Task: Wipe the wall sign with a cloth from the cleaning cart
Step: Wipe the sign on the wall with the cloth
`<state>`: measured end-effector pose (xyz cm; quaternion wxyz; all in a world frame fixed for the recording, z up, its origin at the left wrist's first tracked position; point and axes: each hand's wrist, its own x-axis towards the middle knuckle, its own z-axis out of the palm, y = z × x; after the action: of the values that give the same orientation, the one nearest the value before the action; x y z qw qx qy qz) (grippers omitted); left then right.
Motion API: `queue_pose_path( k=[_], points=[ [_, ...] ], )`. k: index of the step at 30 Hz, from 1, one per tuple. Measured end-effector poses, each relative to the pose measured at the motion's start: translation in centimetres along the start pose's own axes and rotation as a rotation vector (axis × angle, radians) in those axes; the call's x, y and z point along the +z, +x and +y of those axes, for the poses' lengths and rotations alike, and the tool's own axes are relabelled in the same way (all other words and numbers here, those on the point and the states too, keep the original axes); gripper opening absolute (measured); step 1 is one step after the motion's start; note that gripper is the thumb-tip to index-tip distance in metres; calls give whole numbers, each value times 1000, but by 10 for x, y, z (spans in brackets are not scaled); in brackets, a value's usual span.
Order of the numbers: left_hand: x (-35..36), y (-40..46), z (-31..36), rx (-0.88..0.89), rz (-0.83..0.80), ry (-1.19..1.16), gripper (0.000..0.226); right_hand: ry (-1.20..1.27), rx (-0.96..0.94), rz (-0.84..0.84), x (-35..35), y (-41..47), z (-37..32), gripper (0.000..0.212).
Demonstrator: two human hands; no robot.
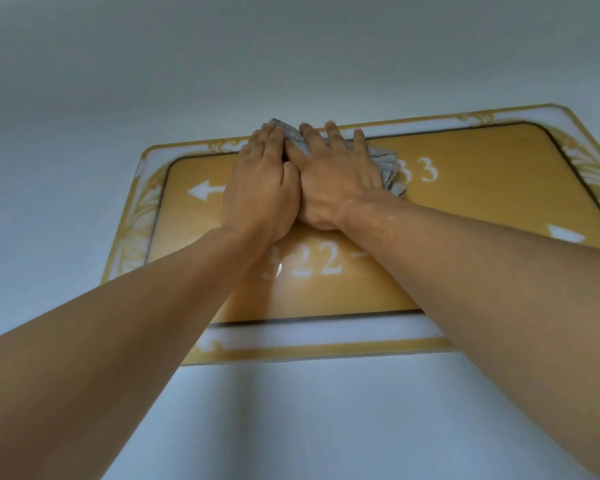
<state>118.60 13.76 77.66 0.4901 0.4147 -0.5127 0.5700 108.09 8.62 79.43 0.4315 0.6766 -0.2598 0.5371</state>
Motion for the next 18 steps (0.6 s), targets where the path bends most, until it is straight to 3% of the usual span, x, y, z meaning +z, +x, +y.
queue_pose_path(
  k=[8,13,18],
  points=[
    [-9,42,-14,-66,-40,48,49,31,-1,14,0,45,2,81],
    [-7,55,-20,-96,-21,48,42,41,-10,-11,-2,61,2,108],
    [-2,56,-24,-103,46,-32,37,35,-27,2,0,70,2,117]
  ],
)
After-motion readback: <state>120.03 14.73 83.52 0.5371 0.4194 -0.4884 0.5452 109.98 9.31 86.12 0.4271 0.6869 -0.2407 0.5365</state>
